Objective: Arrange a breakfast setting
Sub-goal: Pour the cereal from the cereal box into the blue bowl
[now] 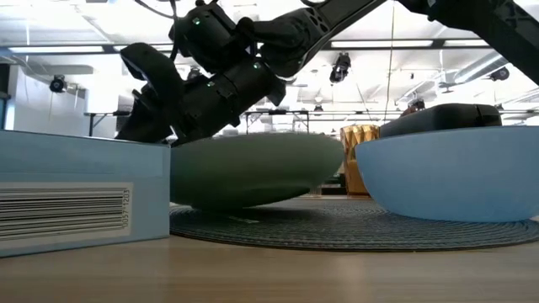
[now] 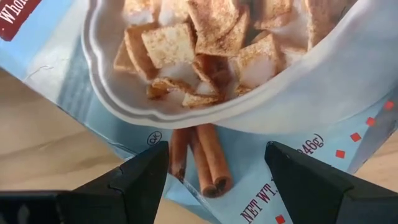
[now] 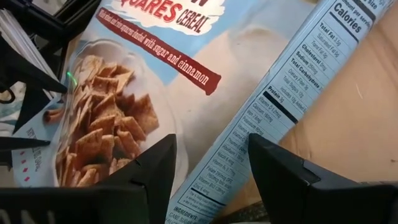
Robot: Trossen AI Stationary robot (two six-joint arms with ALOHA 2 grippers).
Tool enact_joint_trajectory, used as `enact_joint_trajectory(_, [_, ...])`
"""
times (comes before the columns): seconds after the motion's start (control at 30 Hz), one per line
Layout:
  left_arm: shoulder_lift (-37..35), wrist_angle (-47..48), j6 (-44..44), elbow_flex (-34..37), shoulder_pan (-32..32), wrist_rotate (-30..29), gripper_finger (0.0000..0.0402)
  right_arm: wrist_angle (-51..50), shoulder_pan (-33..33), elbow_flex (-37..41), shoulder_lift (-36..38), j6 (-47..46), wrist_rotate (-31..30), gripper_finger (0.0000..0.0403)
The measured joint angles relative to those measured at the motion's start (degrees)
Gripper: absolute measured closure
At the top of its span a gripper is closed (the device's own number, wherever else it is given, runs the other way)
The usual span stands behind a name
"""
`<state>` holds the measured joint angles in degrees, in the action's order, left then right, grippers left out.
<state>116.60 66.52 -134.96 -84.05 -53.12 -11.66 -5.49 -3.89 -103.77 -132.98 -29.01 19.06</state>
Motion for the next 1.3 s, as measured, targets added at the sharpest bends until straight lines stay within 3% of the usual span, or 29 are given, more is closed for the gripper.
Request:
enact_joint_trajectory(0.73, [-0.04,0.59,1.14,0.83,0.41,-1.50,0.0142,1.14,-0.25,0.11,-0.88,-0.30,2.09,0.0389])
enact_joint_trajectory(1.07, [-0.04,0.34,1.98,0.95,0.39,-1.71,0.0141,1.18,0.79,0.28,0.38,1.99,3.10,0.0392])
enact_joint_trajectory(1.3, [-0.07,-3.15,10.32,1.24,0.89,-2.34,0.0142,1.82,2.86,0.34,2.84,10.10,3.43,0.0356])
